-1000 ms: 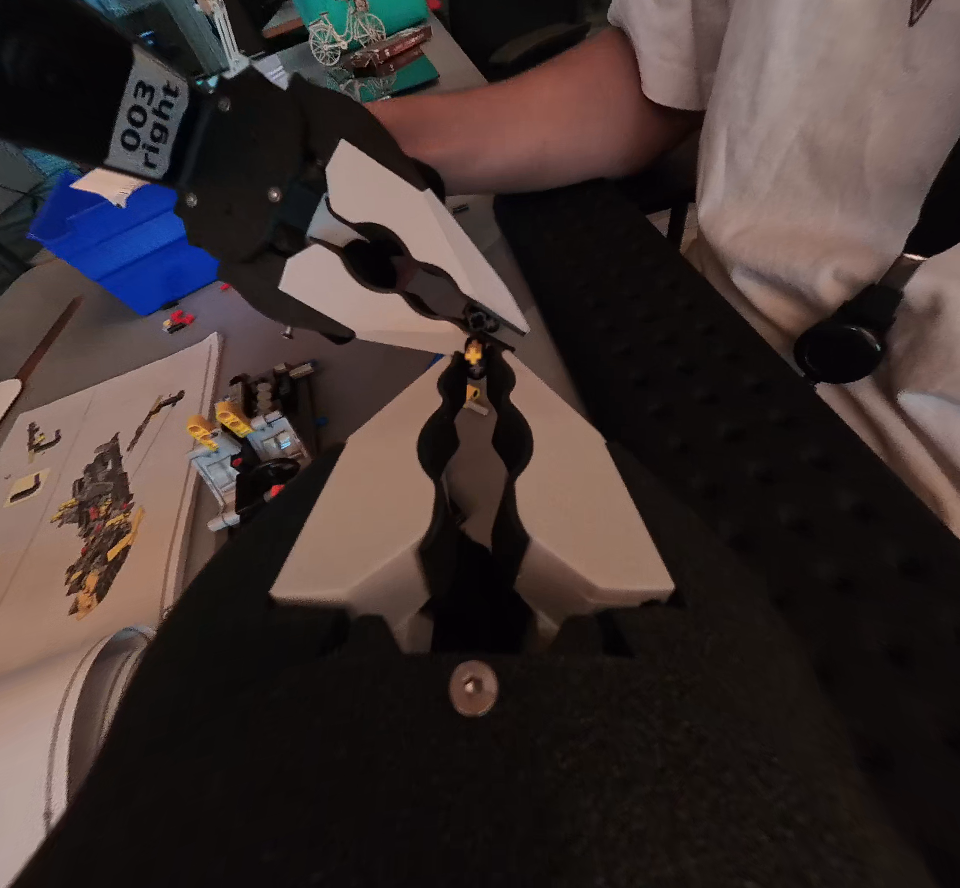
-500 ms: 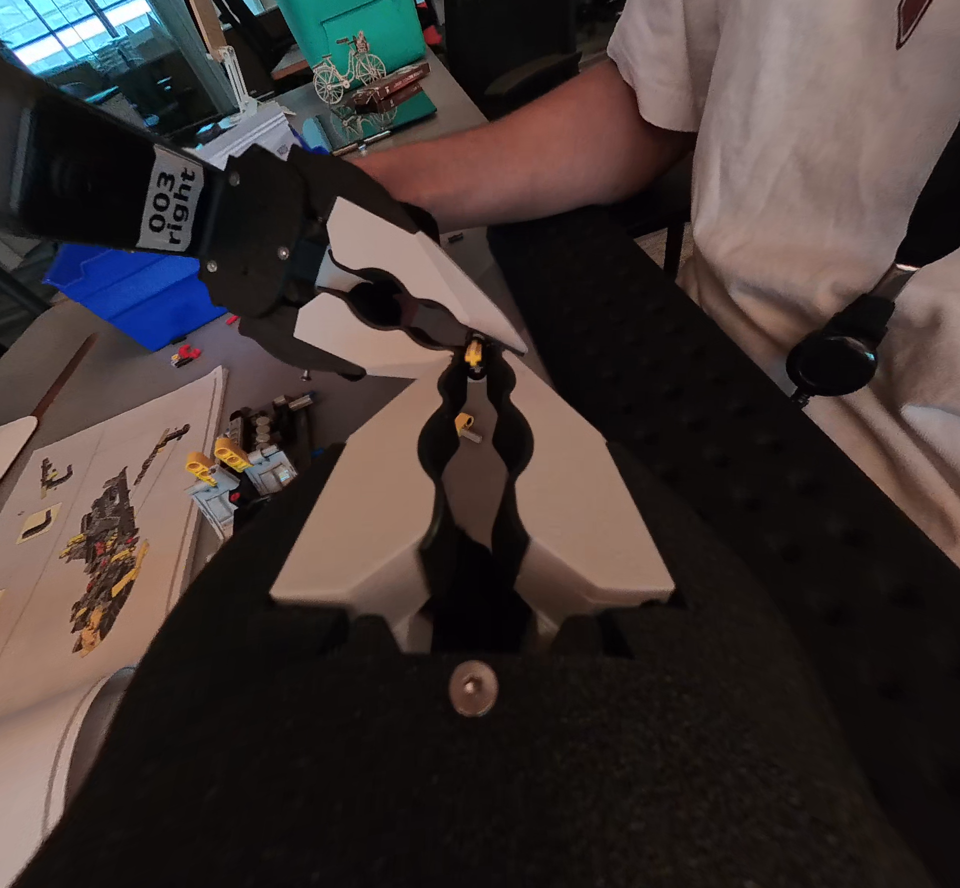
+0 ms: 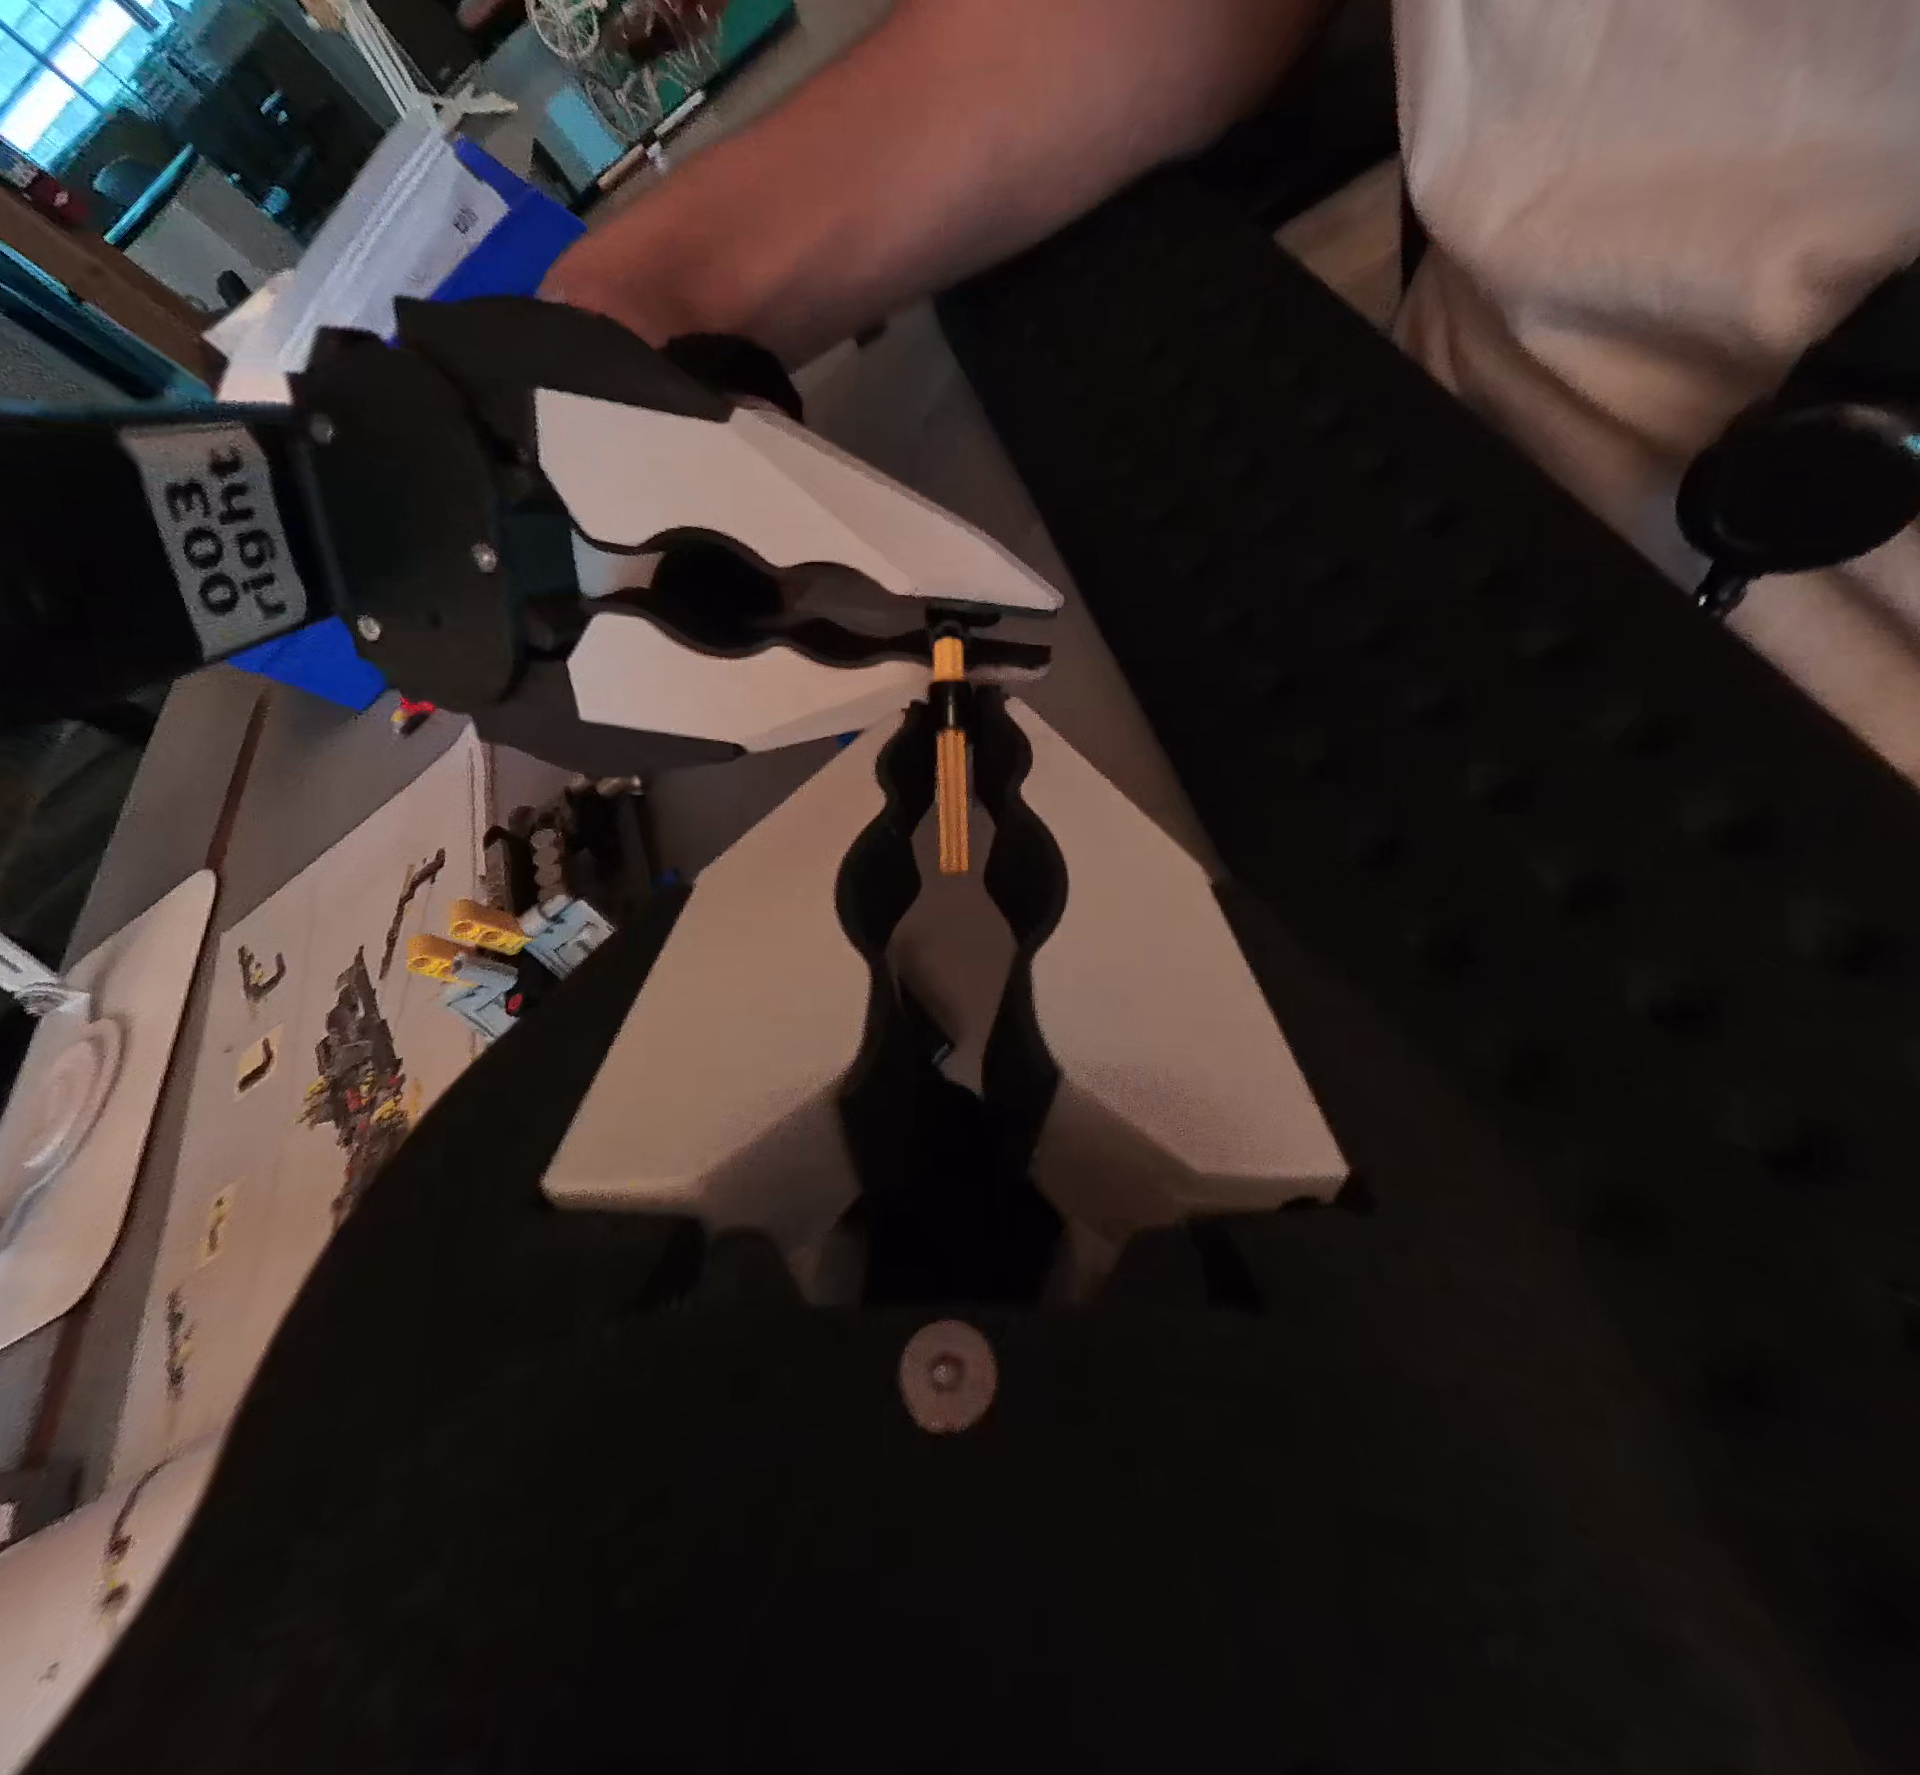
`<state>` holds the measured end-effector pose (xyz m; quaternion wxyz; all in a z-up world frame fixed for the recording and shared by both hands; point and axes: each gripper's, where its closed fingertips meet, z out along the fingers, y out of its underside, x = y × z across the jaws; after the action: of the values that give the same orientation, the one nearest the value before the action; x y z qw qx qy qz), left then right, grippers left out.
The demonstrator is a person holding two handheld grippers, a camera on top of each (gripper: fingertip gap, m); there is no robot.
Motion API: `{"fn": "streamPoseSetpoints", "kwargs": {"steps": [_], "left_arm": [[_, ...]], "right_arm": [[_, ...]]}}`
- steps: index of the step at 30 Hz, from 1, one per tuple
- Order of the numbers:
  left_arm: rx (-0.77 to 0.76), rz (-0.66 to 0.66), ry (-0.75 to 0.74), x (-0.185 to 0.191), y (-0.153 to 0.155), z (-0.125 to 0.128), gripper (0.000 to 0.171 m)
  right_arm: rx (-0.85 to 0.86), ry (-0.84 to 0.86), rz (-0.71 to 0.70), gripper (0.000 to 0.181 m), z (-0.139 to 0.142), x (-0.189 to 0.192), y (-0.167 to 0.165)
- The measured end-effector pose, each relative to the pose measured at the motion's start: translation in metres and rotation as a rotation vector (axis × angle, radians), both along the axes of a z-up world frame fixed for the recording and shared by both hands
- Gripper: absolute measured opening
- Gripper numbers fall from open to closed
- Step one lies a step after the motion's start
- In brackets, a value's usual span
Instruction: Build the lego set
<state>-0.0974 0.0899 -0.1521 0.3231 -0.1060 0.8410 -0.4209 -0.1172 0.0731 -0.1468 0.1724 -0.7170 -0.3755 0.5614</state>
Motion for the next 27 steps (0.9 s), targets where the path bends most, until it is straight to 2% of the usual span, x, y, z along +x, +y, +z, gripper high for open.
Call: {"fn": "streamPoseSetpoints", "kwargs": {"steps": [4, 10, 18, 20, 23, 27], "left_arm": [[0.061, 0.053, 0.036, 0.0, 0.007, -0.002, 0.005], [0.341, 0.171, 0.066, 0.01, 0.018, -0.027, 0.005], [0.573, 0.291, 0.024, 0.02, 0.035, -0.037, 0.005], [0.572, 0.329, 0.011, 0.023, 0.04, -0.036, 0.005], [0.486, 0.38, 0.039, 0.021, 0.048, -0.035, 0.005], [0.317, 0.405, 0.228, 0.0, 0.05, -0.047, 0.005]], "right_arm": [[-0.008, -0.039, -0.049, 0.006, -0.004, 0.004, 0.006], [-0.011, -0.161, -0.124, 0.006, -0.02, 0.017, 0.016], [-0.017, -0.289, -0.186, 0.006, -0.04, 0.025, 0.025], [-0.004, -0.315, -0.207, 0.006, -0.042, 0.03, 0.027], [0.048, -0.419, -0.246, 0.006, -0.053, 0.04, 0.033], [0.145, -0.398, -0.252, 0.006, -0.048, 0.03, 0.041]]}}
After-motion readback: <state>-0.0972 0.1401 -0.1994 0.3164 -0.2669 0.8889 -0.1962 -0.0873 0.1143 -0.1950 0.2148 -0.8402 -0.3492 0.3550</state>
